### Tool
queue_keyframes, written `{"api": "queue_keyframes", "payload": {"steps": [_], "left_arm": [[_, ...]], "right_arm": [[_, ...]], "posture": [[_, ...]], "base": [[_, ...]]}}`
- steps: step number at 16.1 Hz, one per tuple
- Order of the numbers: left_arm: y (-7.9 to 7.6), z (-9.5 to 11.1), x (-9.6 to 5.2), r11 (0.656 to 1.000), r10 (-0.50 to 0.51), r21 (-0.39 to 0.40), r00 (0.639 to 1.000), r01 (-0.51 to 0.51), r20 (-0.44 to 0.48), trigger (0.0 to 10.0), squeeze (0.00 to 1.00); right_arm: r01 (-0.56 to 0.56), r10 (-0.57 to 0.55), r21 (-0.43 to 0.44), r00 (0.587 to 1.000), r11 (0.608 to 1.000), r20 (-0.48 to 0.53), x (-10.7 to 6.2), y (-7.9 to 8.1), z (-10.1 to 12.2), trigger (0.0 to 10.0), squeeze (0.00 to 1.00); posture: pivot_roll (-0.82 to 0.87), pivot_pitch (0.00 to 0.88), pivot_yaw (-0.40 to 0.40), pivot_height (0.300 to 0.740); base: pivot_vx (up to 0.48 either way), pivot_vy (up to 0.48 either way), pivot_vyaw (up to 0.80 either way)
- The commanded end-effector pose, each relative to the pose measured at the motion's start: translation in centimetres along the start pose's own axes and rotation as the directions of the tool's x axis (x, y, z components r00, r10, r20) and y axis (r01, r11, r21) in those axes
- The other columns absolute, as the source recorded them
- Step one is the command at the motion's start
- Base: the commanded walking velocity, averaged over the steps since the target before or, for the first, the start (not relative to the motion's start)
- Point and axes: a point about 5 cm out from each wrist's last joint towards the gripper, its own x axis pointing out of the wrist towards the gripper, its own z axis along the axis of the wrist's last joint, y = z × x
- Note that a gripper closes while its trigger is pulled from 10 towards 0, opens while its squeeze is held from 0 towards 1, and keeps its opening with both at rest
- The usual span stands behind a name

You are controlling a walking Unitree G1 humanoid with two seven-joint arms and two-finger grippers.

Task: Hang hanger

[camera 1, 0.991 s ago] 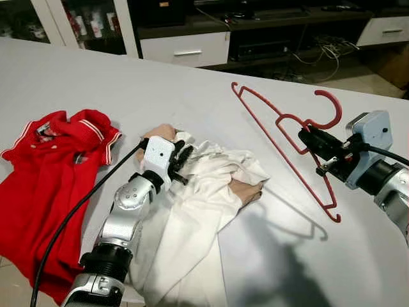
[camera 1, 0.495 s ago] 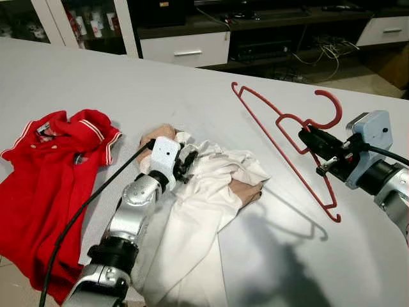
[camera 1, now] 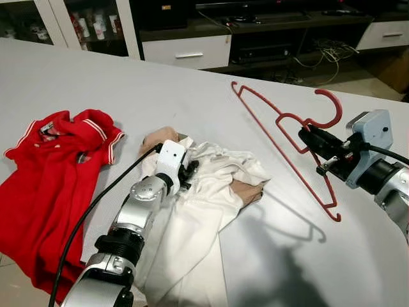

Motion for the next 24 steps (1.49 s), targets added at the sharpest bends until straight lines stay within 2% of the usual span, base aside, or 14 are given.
{"api": "queue_keyframes", "payload": {"steps": [1,6,9,11,12,14,17,20,21,22,24], "left_arm": [[-0.7,-3.4,-0.6,0.999,-0.033,-0.042,0.991,0.028,-0.133,0.0,0.00],[-0.6,-5.0,-2.0,0.997,-0.039,-0.071,0.986,0.028,-0.160,0.0,0.00],[-0.4,-5.0,-2.2,0.998,-0.031,-0.058,0.987,0.022,-0.159,0.0,0.00],[0.2,-4.4,-2.2,0.999,-0.007,-0.047,0.993,0.001,-0.122,0.0,0.00],[0.7,-4.0,-2.2,0.999,0.014,-0.043,0.995,-0.018,-0.094,0.0,0.00],[3.1,-1.7,-2.3,0.994,0.094,-0.053,0.995,-0.093,0.022,0.0,0.00],[5.4,0.0,-3.0,0.983,0.179,-0.065,0.975,-0.172,0.129,0.0,0.00],[5.8,0.5,-3.7,0.975,0.218,-0.091,0.953,-0.203,0.209,0.0,0.00],[5.9,1.0,-4.2,0.968,0.248,-0.109,0.927,-0.226,0.280,0.0,0.00],[5.9,1.2,-4.3,0.966,0.256,-0.115,0.919,-0.232,0.300,0.0,0.00],[5.8,1.8,-4.5,0.963,0.268,-0.131,0.898,-0.236,0.349,0.0,0.00]], "right_arm": [[-0.006,0.006,-0.031,1.000,1.000,0.007,-0.2,-0.1,0.5,10.0,0.00],[-0.017,0.017,-0.040,1.000,0.999,0.009,0.0,-0.2,0.7,10.0,0.00],[-0.022,0.023,-0.042,1.000,0.999,0.009,0.1,-0.2,0.8,10.0,0.00],[-0.026,0.026,-0.043,1.000,0.999,0.009,0.1,-0.2,0.8,10.0,0.00],[-0.028,0.029,-0.044,1.000,0.999,0.008,0.1,-0.2,0.8,10.0,0.00],[-0.055,0.055,-0.054,0.998,0.997,-0.002,-0.2,0.0,0.8,10.0,0.00],[-0.069,0.068,-0.063,0.998,0.996,-0.010,-0.5,0.0,0.7,10.0,0.00],[-0.072,0.071,-0.065,0.997,0.995,-0.016,-0.6,-0.1,0.7,10.0,0.00],[-0.100,0.099,-0.061,0.995,0.993,-0.021,-0.7,0.1,0.6,10.0,0.00],[-0.112,0.110,-0.059,0.994,0.992,-0.022,-0.7,0.2,0.6,10.0,0.00],[-0.315,0.313,-0.093,0.949,0.945,-0.035,-1.3,2.5,0.9,10.0,0.00]], "posture": [[0.00,0.115,-0.023,0.740],[0.01,0.115,-0.029,0.740],[0.01,0.112,-0.031,0.740],[0.01,0.112,-0.031,0.740],[0.01,0.112,-0.031,0.740],[0.01,0.112,-0.031,0.740],[0.00,0.111,-0.034,0.740],[0.01,0.116,-0.038,0.740],[0.01,0.119,-0.042,0.740],[0.01,0.119,-0.042,0.740],[0.02,0.122,-0.050,0.740]], "base": [[0.000,0.000,0.00],[0.000,0.000,0.00],[0.000,0.000,0.00],[0.000,0.000,0.00],[0.000,0.000,0.00],[0.000,0.000,0.00],[0.000,0.000,0.00],[0.000,0.000,0.00],[0.000,0.000,0.00],[0.000,0.000,0.00],[0.000,0.000,0.00]]}}
